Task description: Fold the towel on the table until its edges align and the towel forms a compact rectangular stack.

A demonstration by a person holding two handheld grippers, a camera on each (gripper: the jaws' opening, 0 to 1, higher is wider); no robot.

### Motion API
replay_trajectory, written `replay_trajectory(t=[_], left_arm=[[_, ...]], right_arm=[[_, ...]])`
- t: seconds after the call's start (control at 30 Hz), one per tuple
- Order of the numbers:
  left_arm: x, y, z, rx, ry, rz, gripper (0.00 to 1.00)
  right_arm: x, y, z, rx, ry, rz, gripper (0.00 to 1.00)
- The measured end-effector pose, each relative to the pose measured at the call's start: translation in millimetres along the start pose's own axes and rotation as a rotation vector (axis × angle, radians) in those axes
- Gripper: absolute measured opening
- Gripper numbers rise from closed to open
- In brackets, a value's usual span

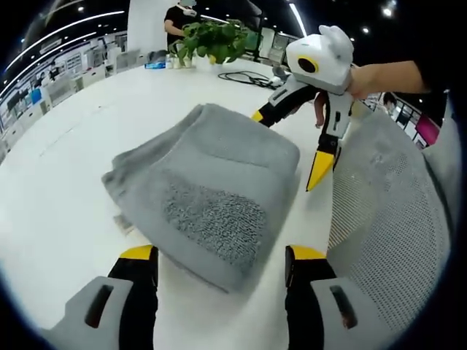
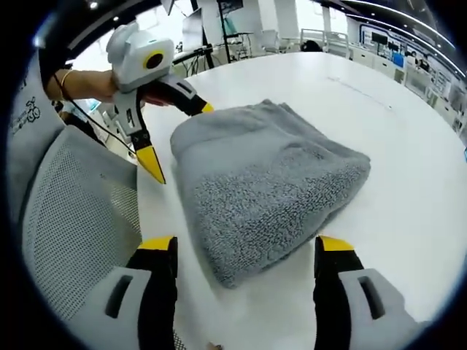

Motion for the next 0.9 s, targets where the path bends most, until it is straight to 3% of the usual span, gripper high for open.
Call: replay_trajectory(t=[0.2, 0.47, 0.9], left_arm=[[-1.3, -3.2, -0.2, 0.004, -0.007, -0.021, 0.65], [6.6, -1.4, -1.6, -0.005, -0.015, 0.018, 0.49], [16.6, -4.6, 2.8, 0.004, -0.027, 0.023, 0.47]], right_arm=[[-4.0, -4.9, 0.0, -0.017, -0.010, -0.031, 0.69], [-4.1, -8.5, -0.1, -0.017, 0.016, -0.056, 0.63], [-11.1, -18.2, 0.8, -0.017, 0.022, -0.081, 0.61]])
Point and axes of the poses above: the point that each gripper's makers call its tool centre point, and the gripper's own axes: y roughly backward along the fingers, x roughly to its left, z roughly out of its top, the point moved 8 cm from there along y, roughly backward along the fingers, and after that the axes turned 12 degrees about -z, right-handed, at the moved point
